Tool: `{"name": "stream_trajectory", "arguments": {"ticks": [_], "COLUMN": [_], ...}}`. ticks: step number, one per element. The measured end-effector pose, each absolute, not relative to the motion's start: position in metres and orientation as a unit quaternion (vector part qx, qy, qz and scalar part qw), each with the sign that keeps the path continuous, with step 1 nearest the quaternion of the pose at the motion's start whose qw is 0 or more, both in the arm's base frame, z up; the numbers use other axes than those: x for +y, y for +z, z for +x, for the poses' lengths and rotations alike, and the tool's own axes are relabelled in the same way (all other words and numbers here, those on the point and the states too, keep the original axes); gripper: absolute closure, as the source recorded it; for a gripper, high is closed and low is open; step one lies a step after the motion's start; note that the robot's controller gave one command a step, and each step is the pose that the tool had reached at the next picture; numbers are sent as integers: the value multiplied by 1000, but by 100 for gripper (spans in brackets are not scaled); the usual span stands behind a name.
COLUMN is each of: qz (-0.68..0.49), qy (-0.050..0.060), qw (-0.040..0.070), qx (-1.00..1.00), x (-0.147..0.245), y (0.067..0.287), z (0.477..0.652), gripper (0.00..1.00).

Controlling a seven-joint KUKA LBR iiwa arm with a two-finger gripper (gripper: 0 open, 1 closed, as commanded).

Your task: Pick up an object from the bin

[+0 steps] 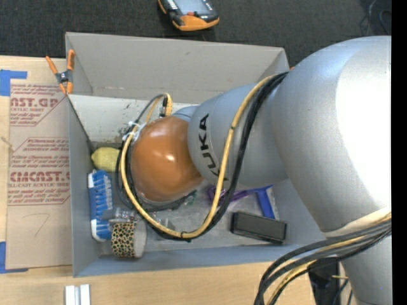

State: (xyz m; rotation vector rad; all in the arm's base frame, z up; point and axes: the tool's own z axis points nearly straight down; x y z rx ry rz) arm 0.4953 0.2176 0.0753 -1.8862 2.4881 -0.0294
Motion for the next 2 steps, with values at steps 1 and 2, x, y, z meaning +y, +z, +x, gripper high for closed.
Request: {"name": "stream_trajectory", "arguments": {"ticks": [1,2], "qz": [-570,-595], "qy": [-9,-10], "qw": [11,11], "qx": [821,804], "x": [201,209], "y": [72,80], "z": [506,502], "gripper": [0,0]}}
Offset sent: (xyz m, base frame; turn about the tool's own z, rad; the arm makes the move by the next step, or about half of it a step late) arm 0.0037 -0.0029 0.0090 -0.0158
